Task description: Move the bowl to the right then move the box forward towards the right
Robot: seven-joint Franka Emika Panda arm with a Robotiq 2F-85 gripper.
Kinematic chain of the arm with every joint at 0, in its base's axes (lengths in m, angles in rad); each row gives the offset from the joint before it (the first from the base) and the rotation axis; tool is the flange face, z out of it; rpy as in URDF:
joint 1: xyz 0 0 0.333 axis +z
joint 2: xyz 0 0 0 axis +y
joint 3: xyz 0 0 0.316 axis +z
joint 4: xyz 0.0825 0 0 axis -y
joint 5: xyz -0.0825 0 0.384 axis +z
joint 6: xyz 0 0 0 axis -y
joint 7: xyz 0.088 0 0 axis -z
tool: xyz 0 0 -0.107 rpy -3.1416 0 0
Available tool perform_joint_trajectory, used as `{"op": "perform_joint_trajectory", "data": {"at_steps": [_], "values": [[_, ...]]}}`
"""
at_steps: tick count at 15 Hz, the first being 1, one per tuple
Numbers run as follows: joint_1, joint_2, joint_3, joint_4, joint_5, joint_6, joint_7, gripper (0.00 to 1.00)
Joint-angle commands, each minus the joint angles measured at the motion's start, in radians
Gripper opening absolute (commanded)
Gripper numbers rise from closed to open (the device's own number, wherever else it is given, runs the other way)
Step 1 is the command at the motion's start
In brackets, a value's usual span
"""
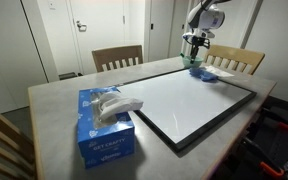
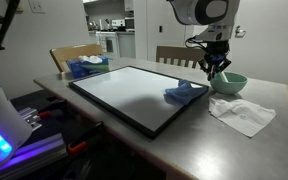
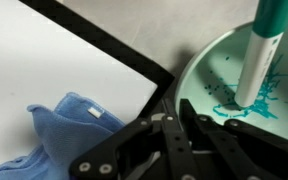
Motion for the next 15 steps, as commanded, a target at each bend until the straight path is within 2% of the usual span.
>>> {"op": "perform_joint_trajectory", "data": {"at_steps": [1, 5, 9, 12, 15], "values": [[0.003, 0.026, -0.008, 0.030, -0.022, -0.055, 0.033, 0.43], [0.031, 0.008, -0.035, 0.016, -0.068, -0.088, 0.086, 0.71], [0.098, -0.023, -0.092, -0.001, -0.181, -0.104, 0.196, 0.98], [0.133, -0.075, -0.089, -0.034, -0.246, -0.152, 0.218, 1.00], [0.159, -0.137, -0.053, -0.074, -0.289, -0.199, 0.147, 1.00]]}}
